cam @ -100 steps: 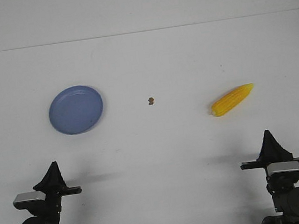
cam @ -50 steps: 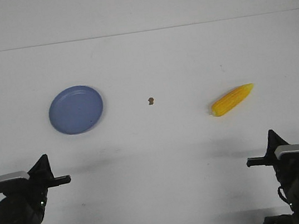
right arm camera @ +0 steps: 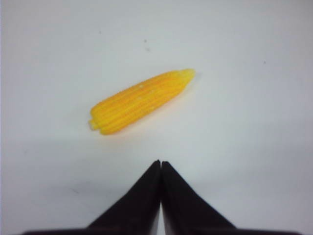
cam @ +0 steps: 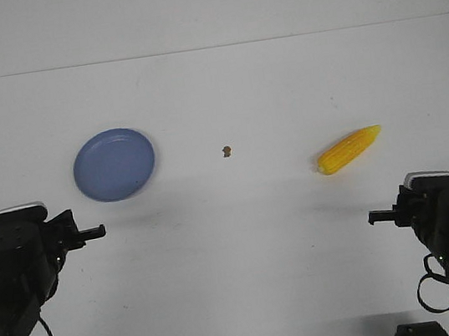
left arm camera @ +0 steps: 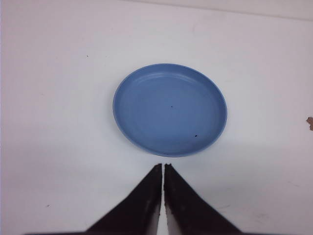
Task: Place corn on plate with both arms
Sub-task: 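Open the left gripper and reach it toward the blue plate's near rim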
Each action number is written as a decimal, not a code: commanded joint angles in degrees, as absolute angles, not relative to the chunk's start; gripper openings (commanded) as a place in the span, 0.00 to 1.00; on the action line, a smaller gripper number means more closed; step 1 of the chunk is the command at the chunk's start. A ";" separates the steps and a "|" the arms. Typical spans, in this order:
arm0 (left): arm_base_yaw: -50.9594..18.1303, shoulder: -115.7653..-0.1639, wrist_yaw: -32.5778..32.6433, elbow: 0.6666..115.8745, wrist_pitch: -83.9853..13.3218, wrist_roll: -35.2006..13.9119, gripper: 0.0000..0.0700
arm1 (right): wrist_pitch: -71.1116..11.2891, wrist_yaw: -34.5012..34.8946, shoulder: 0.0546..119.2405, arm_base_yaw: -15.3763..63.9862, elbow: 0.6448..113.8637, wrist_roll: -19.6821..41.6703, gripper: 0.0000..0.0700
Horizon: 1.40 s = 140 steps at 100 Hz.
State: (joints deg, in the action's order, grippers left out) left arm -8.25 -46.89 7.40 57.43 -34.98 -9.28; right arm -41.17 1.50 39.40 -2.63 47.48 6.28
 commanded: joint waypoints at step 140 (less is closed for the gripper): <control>6.52 -94.04 -2.42 65.60 -20.29 -13.10 0.73 | -42.46 1.56 39.75 -2.59 48.51 6.63 0.76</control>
